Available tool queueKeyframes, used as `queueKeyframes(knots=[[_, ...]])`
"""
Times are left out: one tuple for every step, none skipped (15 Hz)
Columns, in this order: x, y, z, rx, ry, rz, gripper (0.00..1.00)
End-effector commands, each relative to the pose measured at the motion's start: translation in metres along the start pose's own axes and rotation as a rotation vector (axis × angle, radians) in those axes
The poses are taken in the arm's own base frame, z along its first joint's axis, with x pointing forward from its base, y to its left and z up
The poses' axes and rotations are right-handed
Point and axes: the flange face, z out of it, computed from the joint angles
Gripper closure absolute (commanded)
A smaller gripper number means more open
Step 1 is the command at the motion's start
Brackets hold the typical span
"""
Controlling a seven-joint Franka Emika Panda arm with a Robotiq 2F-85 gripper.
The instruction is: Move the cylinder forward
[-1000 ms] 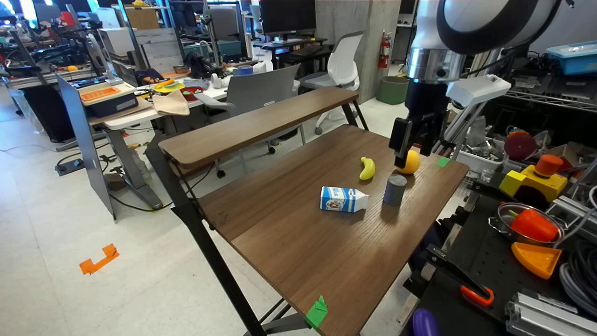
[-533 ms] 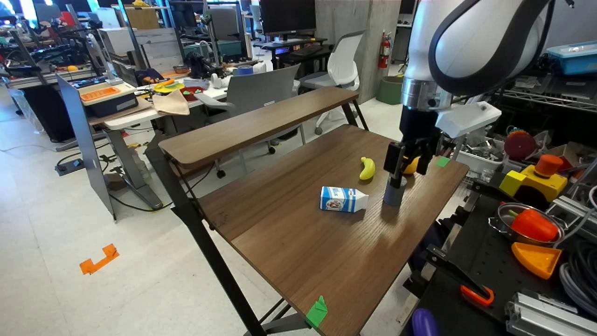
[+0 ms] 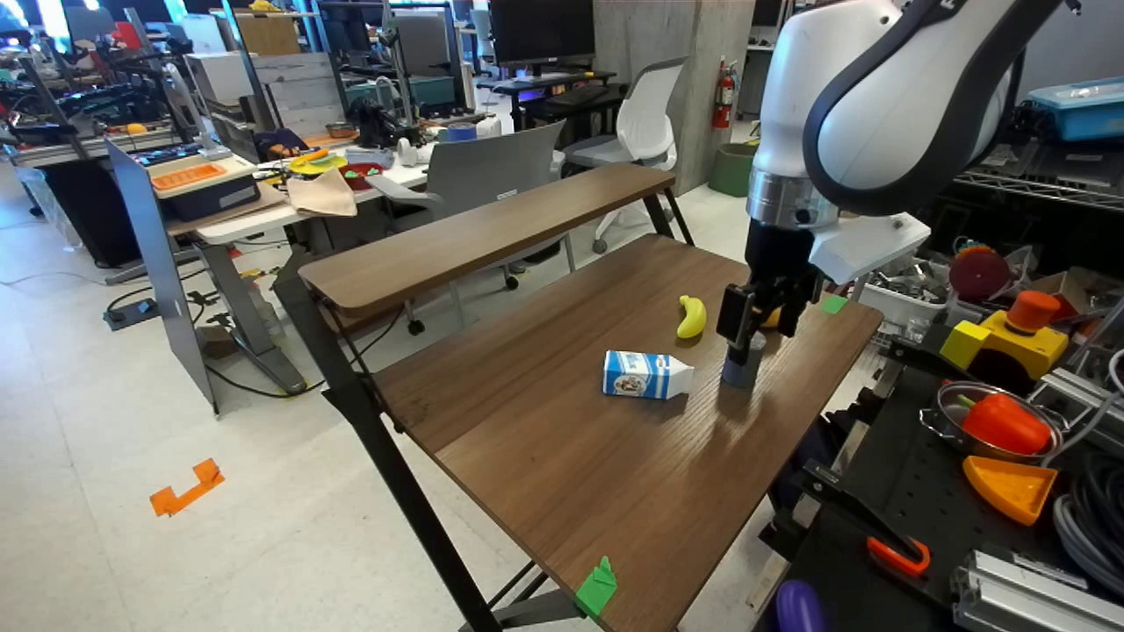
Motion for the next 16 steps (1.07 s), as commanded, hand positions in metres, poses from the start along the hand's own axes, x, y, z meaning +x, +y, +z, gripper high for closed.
queueKeyframes(knots=[[0.008,0.003,0.004,-0.034,0.038,-0.020,0.00],[0.008,0.004,0.004,-0.038,0.042,-0.023,0.00],[0.008,0.005,0.005,-0.043,0.039,-0.023,0.00],[0.009,0.006,0.007,-0.048,0.037,-0.026,0.06],[0.009,0.006,0.007,-0.050,0.034,-0.028,0.28],[0.010,0.006,0.008,-0.050,0.033,-0.027,0.31],[0.010,0.006,0.009,-0.048,0.028,-0.027,0.33],[0.010,0.005,0.009,-0.045,0.025,-0.026,0.40],[0.010,0.004,0.008,-0.043,0.023,-0.027,0.47],[0.009,0.003,0.008,-0.042,0.023,-0.028,0.56],[0.010,0.003,0.007,-0.042,0.024,-0.030,0.63],[0.009,0.002,0.006,-0.043,0.028,-0.031,0.72],[0.009,0.002,0.005,-0.043,0.033,-0.033,0.78],[0.008,0.002,0.000,-0.042,0.038,-0.037,0.80],[0.007,0.002,-0.006,-0.040,0.044,-0.039,0.80],[0.006,0.003,-0.015,-0.034,0.053,-0.039,0.81]])
